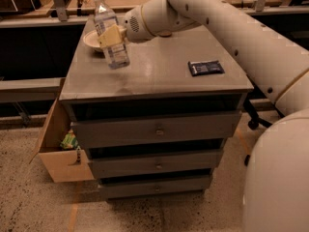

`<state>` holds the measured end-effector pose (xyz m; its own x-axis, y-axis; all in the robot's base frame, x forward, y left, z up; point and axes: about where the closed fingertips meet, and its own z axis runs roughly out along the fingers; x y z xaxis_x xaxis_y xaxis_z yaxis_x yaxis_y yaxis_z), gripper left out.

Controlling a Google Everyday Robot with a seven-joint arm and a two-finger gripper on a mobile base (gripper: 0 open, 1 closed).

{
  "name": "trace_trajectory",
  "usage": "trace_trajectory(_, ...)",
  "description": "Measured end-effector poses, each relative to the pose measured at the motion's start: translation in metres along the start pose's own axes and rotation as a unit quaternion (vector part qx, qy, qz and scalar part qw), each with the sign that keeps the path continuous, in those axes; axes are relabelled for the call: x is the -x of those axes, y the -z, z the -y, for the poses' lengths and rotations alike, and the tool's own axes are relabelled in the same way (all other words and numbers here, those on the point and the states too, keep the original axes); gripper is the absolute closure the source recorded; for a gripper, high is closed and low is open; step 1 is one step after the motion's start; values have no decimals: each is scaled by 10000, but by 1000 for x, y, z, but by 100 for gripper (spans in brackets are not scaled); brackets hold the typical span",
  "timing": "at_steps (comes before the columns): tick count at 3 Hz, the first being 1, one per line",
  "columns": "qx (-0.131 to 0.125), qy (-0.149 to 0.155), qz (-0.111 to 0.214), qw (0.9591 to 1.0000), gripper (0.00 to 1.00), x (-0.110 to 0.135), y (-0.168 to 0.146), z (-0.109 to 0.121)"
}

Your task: Place blue plastic bottle upright

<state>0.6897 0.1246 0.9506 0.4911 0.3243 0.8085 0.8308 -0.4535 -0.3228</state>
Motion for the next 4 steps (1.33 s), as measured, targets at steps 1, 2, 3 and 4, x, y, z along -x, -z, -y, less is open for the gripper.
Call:
trace_trajectory(1, -134, 704, -369, 9967, 100, -3, 2, -6)
trace_trajectory(2, -180, 1402, -662, 9877, 100, -7, 6, -13)
trace_trajectory(3, -174, 1680, -890, 9816, 100, -5, 8, -26)
trace_trajectory(4, -94, 1619, -1072, 9809, 100, 4, 10, -43)
